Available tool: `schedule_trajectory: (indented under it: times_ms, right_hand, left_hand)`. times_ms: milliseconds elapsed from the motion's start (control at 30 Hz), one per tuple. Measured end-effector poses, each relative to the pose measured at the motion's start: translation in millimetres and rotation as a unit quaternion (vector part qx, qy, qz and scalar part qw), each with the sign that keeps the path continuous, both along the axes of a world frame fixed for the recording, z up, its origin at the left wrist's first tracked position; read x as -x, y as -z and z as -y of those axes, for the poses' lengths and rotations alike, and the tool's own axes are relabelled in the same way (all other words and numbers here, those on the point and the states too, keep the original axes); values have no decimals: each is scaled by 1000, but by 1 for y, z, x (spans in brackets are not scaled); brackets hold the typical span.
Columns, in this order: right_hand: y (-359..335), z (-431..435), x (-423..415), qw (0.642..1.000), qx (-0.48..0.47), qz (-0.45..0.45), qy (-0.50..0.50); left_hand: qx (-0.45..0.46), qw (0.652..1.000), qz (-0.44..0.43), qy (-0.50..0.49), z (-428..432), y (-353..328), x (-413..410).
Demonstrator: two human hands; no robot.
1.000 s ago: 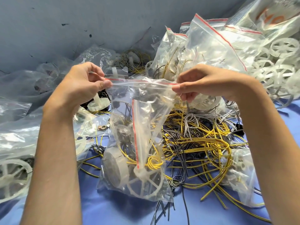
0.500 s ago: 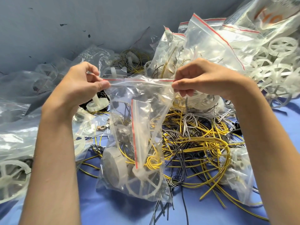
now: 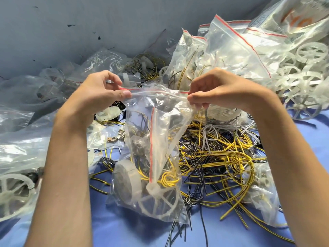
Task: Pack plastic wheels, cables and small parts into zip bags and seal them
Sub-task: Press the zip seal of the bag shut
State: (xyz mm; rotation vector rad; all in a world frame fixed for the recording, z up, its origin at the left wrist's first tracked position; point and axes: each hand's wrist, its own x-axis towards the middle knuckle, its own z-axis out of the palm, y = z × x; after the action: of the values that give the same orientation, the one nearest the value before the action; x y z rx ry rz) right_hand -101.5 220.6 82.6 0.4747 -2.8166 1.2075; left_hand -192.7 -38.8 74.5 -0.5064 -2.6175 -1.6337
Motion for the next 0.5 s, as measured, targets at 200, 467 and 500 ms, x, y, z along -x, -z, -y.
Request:
schedule_trajectory:
  times_ms: [200,467,500]
  right_hand:
    - [1,4,1,1000,5,-2,-21]
    - [1,5,2,1000,-4,-1,-14]
    - [1,5,1,1000,-3,2,-16]
  left_hand:
    - [-12,999,34,28,-1,-3,-4]
    - [-13,998,27,47,-4,-1,-6]
    - [-15,999,20,43,-4,-1,-5]
